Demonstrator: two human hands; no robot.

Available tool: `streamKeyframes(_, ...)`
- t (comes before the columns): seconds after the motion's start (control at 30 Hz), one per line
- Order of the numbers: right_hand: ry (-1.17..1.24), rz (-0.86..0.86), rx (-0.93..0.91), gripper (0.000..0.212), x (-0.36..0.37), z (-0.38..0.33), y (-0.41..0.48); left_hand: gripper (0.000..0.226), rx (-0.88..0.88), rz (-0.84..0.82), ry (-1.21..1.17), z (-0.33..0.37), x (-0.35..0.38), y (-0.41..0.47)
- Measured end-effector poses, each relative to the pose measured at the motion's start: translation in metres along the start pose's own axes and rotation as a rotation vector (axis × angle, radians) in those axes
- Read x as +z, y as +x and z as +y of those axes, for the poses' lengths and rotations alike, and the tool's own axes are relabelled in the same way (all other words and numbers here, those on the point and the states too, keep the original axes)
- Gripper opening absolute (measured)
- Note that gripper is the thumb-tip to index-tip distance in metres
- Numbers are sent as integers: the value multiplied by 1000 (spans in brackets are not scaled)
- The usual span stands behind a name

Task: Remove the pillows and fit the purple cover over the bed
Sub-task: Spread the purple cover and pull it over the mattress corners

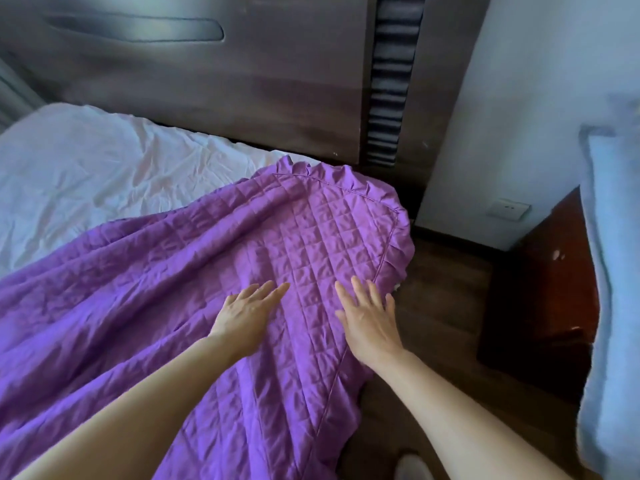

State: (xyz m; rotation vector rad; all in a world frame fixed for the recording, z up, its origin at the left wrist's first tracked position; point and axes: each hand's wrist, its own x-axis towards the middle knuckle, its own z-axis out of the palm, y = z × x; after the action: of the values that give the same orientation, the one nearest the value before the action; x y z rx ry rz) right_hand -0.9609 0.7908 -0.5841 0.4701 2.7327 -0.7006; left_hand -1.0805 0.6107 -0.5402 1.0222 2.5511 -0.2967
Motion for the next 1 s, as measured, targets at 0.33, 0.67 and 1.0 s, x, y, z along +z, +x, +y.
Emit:
streamKeyframes(0.33,-291,212,123,54,-70,69,190,66,-178,140,47,-63,-38,183)
streamKeyframes(0.67,-463,338,-19,19,-68,112,276,69,-359,123,97,-96,-57,333)
streamKeyframes(1.0,-567,506,-64,13,-86,122,314,29,-399,256,69,-107,-81,378)
